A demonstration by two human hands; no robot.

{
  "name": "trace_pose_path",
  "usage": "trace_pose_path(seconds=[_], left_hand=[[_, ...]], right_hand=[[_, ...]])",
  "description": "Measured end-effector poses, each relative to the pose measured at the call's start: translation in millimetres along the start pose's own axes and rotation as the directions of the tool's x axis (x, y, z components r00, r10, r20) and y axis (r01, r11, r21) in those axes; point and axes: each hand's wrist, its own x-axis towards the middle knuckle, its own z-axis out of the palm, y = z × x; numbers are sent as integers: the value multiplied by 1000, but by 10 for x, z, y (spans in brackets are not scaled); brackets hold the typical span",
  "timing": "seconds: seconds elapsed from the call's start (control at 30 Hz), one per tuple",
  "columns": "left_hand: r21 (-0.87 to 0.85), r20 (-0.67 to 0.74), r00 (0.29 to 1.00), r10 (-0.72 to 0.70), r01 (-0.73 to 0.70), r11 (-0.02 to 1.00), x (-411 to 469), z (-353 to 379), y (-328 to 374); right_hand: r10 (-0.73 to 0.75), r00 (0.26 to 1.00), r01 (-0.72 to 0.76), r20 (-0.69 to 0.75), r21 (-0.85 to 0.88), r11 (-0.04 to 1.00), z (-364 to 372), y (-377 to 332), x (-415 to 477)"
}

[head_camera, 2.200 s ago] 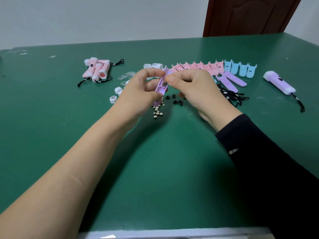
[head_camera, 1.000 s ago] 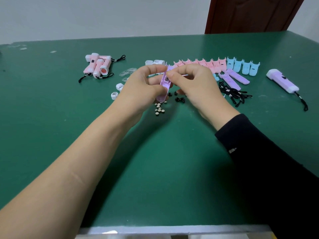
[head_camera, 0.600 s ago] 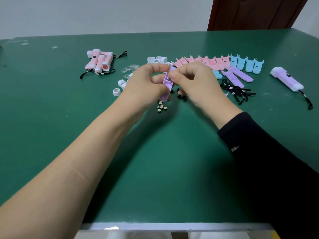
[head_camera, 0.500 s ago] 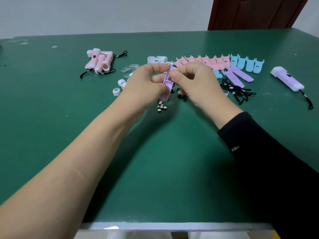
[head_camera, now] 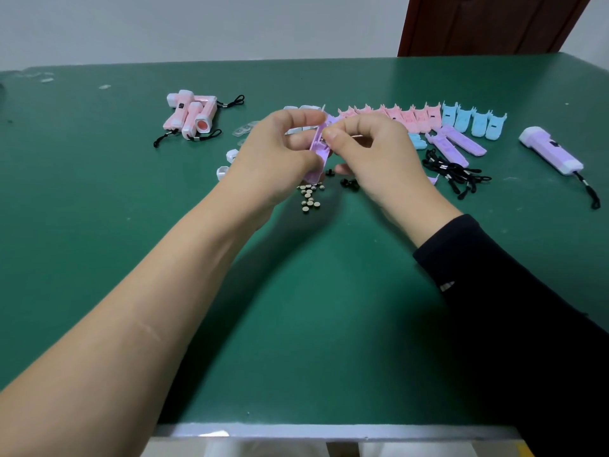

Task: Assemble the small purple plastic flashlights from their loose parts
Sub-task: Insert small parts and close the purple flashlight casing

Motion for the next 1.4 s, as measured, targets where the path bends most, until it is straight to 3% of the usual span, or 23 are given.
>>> trace_pose_path(seconds=[0.43, 0.63, 0.77, 1.4], left_hand=[[-47, -11, 1000, -20, 19, 999, -18, 51, 0], [-105, -2, 999, -47, 46, 993, -22, 77, 9], [-155, 8, 998, -61, 62, 986, -13, 72, 5], [-194, 24, 999, -31, 35, 980, -34, 86, 10]], right_hand=[[14, 999, -18, 31, 113, 993, -29, 62, 0], [92, 996, -89, 4, 286, 954, -3, 127, 21], [137, 988, -152, 66, 382, 912, 7, 117, 24], [186, 971, -236, 147, 518, 822, -33, 65, 28]])
